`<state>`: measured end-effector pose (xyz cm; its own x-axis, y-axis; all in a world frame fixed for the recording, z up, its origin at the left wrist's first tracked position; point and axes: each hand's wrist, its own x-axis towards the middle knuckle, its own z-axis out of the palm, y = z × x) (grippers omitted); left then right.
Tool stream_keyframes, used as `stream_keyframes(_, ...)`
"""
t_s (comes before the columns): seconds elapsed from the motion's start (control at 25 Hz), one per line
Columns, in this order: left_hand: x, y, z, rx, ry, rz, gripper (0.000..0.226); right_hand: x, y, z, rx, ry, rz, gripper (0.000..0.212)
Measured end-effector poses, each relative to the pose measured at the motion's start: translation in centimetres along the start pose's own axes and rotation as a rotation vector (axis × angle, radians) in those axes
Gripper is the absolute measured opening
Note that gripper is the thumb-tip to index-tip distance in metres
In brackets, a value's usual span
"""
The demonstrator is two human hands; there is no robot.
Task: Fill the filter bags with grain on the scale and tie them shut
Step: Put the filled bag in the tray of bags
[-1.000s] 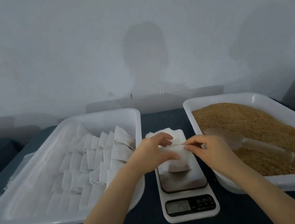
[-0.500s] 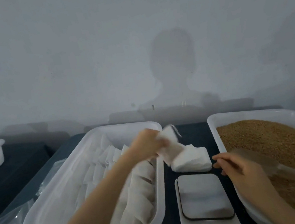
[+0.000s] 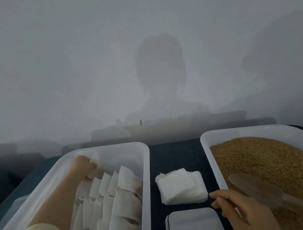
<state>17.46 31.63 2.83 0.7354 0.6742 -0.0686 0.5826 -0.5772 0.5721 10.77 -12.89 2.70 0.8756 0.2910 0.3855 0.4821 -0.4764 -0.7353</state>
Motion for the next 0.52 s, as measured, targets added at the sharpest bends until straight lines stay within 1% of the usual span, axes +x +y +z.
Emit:
stream_keyframes(0.12, 0.0, -0.4, 0.8, 0.062, -0.030, -0.047, 0.015, -0.1, -0.6, 0.0, -0.008, 0.006, -0.004, 0.018)
stream_keyframes(0.24, -0.6, 1.0, -0.1, 0.249, -0.028, -0.041, 0.026, -0.2, -1.1, -0.1, 0.003, 0.037, -0.023, 0.018)
stream_keyframes(0.28, -1.2, 1.9, -0.6, 0.354, 0.019, -0.002, 0.023, -0.3, -1.0, -0.1, 0.012, 0.052, -0.019, 0.020)
stream_keyframes(0.32, -1.9, 2.9, -1.0, 0.460, 0.096, 0.076, 0.011, -0.3, -0.9, -0.1, 0.024, 0.068, -0.010, 0.023)
stream_keyframes(0.36, -3.0, 4.3, -1.1, 0.539, 0.197, 0.156, 0.012, -0.4, -0.8, -0.2, 0.036, 0.092, 0.000, 0.025)
stream_keyframes(0.4, -4.1, 5.8, -1.0, 0.555, 0.296, 0.238, 0.025, -0.5, -0.7, -0.3, 0.048, 0.126, 0.005, 0.026)
stream_keyframes(0.44, -5.7, 7.6, -0.7, 0.495, 0.354, 0.323, 0.030, -0.6, -0.6, -0.4, 0.062, 0.166, 0.009, 0.026)
stream_keyframes(0.48, -7.5, 9.4, -0.1, 0.418, 0.389, 0.417, 0.029, -0.6, -0.5, -0.5, 0.080, 0.202, 0.021, 0.025)
stream_keyframes(0.52, -9.5, 11.1, 0.9, 0.374, 0.362, 0.507, 0.026, -0.6, -0.3, -0.6, 0.101, 0.230, 0.039, 0.023)
